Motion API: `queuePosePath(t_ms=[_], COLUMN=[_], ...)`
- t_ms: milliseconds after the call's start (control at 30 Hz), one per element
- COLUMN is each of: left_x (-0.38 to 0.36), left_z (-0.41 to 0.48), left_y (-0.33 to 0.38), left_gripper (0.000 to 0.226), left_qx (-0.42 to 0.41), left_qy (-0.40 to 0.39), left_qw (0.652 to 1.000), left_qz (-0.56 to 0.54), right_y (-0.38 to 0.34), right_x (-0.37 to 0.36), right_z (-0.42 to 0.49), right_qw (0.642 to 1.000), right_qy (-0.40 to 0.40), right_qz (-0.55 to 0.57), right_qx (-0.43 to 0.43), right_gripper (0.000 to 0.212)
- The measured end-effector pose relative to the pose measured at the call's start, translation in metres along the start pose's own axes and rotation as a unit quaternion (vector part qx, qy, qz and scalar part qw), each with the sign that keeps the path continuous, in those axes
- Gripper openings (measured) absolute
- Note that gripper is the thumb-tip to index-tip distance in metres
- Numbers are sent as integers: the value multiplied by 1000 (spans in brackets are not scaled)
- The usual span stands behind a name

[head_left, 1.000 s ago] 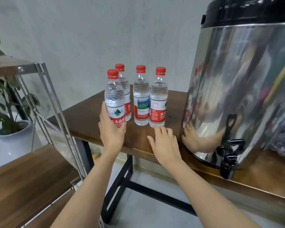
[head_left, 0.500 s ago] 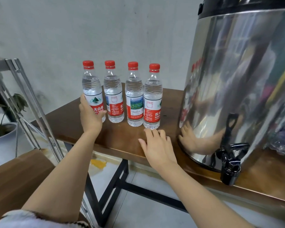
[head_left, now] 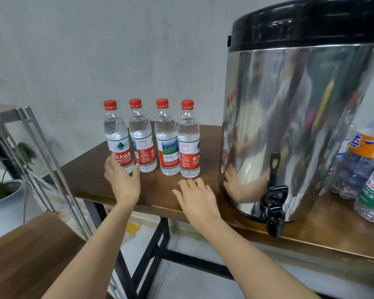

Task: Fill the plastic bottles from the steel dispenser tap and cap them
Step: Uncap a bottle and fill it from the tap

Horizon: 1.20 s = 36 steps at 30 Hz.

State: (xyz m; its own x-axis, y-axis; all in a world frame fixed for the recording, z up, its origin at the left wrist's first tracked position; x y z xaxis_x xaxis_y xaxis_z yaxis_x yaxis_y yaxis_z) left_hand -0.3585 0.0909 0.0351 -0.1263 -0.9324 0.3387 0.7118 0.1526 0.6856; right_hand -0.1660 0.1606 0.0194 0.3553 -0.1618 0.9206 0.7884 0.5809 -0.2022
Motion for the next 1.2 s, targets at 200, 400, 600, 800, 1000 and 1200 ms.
queuePosePath(t_ms=[200, 400, 600, 800, 1000, 1200], left_x=[20, 46, 47, -40, -140, -172], left_z=[-53, -109, -172, -233, -266, -266], left_y=[69, 173, 268, 315, 326, 317], left_gripper=[37, 28, 25, 27, 31, 34], left_qx=[-106, -201, -297, -314, -366, -327], left_qy=[-71, -65, -22, -125, -249, -251], left_qw=[988, 952, 888, 861, 858, 888], left_qz=[-83, -220, -351, -380, -263, -203], right_y=[20, 52, 137, 238, 289, 303], right_x=[32, 103, 162, 180, 198, 241], right_z=[-41, -115, -163, -175, -156, -108], right_qw=[991, 955, 935, 940, 947, 944], right_qy=[95, 204, 282, 286, 250, 263], right_qz=[88, 184, 211, 160, 134, 110], right_qx=[45, 114, 50, -91, -151, -166], right_gripper=[22, 23, 22, 25, 38, 34])
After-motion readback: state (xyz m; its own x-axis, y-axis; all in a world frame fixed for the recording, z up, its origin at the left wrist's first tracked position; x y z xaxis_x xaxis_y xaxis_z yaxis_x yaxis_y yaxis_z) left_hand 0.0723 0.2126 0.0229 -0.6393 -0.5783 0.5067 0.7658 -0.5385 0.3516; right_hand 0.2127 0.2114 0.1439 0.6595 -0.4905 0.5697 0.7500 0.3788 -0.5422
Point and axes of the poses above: each hand's wrist, its own z-axis towards the middle knuckle, its own x-axis out of the back of the hand, y = z × x, the point moved 4 cm from there along z, towards the middle knuckle, and after that the axes turned 15 degrees about -x, right-handed, at the moved point
